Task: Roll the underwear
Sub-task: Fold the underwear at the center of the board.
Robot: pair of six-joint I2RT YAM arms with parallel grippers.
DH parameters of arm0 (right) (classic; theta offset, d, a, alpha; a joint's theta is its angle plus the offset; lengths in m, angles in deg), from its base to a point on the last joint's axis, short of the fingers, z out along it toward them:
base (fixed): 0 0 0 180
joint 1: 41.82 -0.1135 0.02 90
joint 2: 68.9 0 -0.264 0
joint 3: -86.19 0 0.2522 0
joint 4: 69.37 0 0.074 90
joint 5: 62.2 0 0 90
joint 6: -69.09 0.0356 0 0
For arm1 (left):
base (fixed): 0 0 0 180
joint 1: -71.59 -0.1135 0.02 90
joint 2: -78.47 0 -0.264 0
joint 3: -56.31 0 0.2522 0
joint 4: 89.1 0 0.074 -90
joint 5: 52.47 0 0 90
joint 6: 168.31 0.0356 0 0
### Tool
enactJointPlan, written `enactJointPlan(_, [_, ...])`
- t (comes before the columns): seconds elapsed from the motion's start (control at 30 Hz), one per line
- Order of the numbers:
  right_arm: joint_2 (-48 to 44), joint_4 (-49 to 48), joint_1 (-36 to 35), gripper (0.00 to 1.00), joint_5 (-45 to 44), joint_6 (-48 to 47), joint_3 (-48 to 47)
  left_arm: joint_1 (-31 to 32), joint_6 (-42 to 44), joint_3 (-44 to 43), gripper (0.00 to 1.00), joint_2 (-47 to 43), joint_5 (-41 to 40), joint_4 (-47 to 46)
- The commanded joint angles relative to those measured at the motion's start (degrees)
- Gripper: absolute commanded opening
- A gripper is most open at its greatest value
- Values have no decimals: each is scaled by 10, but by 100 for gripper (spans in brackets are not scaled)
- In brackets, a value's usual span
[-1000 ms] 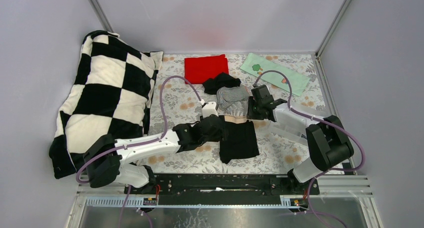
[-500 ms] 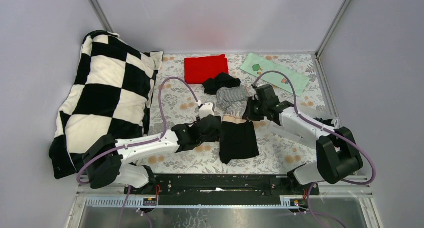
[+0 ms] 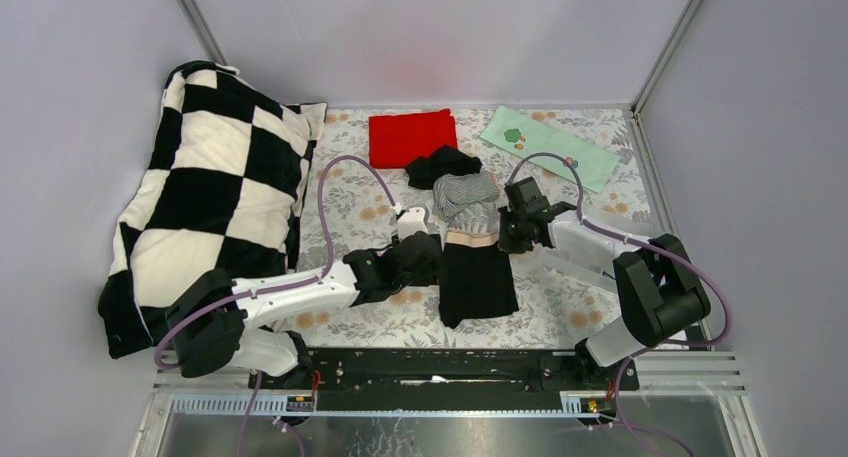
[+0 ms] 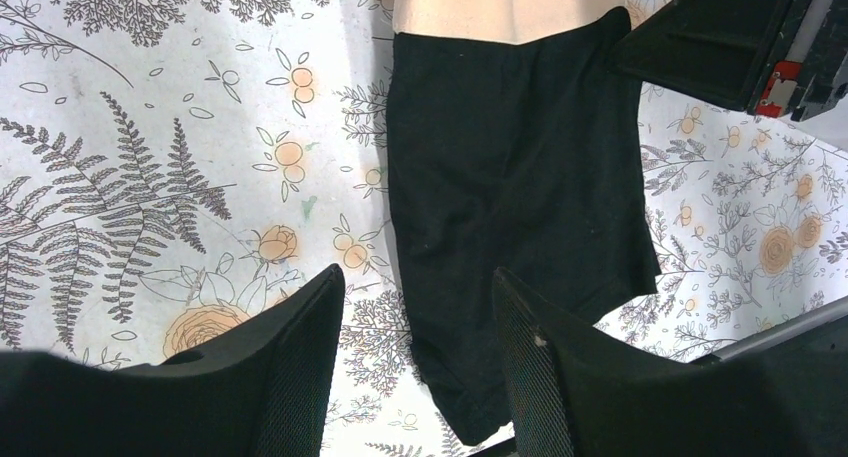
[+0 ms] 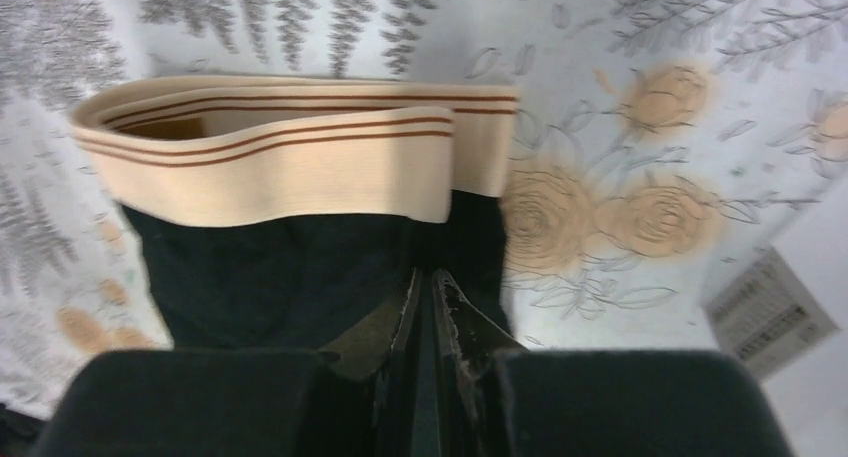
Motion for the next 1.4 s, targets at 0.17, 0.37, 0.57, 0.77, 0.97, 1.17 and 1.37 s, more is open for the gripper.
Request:
enactJointPlan(0.17, [-18, 78, -3, 14, -167, -20, -30, -6, 1, 12, 62, -8, -15, 0])
enactJointPlan(0.37, [-75, 83, -3, 22, -157, -20, -28, -12, -1, 19, 64, -11, -4, -9])
enactJointPlan(0.57, [-133, 61, -3, 44, -68, 0, 4, -12, -13, 51, 65, -13, 51, -55])
enactJointPlan(0.77, [-168, 32, -3, 48, 30, 18, 39, 0, -45, 95, 66, -7, 93, -108])
enactJointPlan(0.97, [-175, 18, -3, 49, 92, 17, 52, 20, -64, 98, 66, 18, 95, -123])
enactJointPlan(1.17, [-138, -46, -48, 39, 142, 33, 37, 45, -91, 117, 66, 25, 83, -123])
enactJointPlan(1.37, [-42, -171, -83, 28, 141, 80, -5, 58, -114, 143, 66, 28, 66, -125])
